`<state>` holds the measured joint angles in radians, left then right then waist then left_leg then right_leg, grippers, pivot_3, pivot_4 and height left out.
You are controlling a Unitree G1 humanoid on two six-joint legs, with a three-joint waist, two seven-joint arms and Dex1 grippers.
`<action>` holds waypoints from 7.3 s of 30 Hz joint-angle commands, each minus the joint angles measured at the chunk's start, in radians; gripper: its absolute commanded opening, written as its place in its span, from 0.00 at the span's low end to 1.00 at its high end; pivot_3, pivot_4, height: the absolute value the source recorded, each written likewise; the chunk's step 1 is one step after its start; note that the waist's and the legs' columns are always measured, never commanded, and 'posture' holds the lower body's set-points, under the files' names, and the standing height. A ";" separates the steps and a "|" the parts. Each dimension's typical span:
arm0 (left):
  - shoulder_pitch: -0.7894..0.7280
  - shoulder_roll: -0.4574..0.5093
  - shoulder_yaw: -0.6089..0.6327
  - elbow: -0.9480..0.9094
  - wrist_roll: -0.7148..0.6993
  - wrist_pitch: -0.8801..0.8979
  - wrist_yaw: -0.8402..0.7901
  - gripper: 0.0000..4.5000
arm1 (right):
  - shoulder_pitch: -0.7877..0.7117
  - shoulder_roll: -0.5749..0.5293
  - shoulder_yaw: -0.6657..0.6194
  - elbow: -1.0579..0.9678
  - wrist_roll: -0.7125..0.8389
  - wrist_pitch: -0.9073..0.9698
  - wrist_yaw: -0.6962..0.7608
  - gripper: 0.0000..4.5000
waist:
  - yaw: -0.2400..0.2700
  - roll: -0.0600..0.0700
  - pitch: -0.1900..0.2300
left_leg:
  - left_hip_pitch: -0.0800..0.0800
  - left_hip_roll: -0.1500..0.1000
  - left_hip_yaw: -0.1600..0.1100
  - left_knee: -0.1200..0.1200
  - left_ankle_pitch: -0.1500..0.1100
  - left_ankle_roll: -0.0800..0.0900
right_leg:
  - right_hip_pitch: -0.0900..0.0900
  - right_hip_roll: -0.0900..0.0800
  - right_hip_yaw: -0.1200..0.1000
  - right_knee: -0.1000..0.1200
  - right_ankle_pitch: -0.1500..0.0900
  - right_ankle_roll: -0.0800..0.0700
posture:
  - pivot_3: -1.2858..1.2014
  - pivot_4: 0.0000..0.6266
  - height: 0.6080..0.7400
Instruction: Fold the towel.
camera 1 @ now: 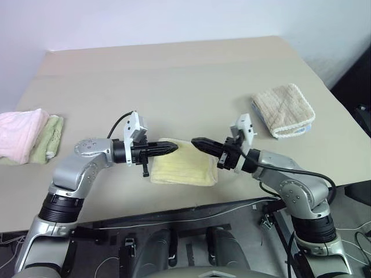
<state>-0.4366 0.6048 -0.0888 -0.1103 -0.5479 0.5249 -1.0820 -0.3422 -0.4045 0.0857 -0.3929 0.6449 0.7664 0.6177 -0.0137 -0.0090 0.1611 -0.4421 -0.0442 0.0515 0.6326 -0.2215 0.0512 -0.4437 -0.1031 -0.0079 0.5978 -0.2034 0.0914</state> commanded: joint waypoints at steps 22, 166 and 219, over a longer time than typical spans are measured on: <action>0.140 -0.161 -0.086 0.283 0.276 -0.448 0.035 0.00 | -0.074 0.167 0.141 0.489 -0.419 -0.334 -0.100 0.00 | -0.004 0.000 -0.001 | 0.019 0.000 0.000 -0.001 0.000 0.000 | 0.018 0.001 0.000 0.000 0.000 0.000 | 0.52 0.24 1.00; 0.261 0.049 0.134 0.118 0.211 -0.270 0.076 1.00 | -0.307 0.051 -0.719 0.515 0.218 -0.129 -0.596 0.01 | -0.029 0.006 0.002 | -0.002 0.001 0.001 -0.004 0.000 0.001 | -0.003 0.000 0.001 -0.001 0.001 -0.002 | 0.52 0.24 1.00; 0.169 -0.019 0.156 0.042 0.075 -0.172 0.076 1.00 | 0.183 -0.256 -0.846 0.252 0.726 0.248 -0.455 0.99 | 0.003 0.006 0.002 | 0.000 0.001 0.001 0.000 0.001 0.005 | 0.001 0.000 0.000 -0.002 0.001 -0.002 | 0.52 0.24 1.00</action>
<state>-0.2514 0.5820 0.0601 -0.0277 -0.4510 0.3473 -1.0006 -0.1761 -0.6249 -0.7522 -0.0706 1.3506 0.9960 0.0814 -0.0103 -0.0029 0.1629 -0.4423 -0.0432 0.0528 0.6329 -0.2207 0.0562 -0.4419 -0.1027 -0.0078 0.5956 -0.2025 0.0895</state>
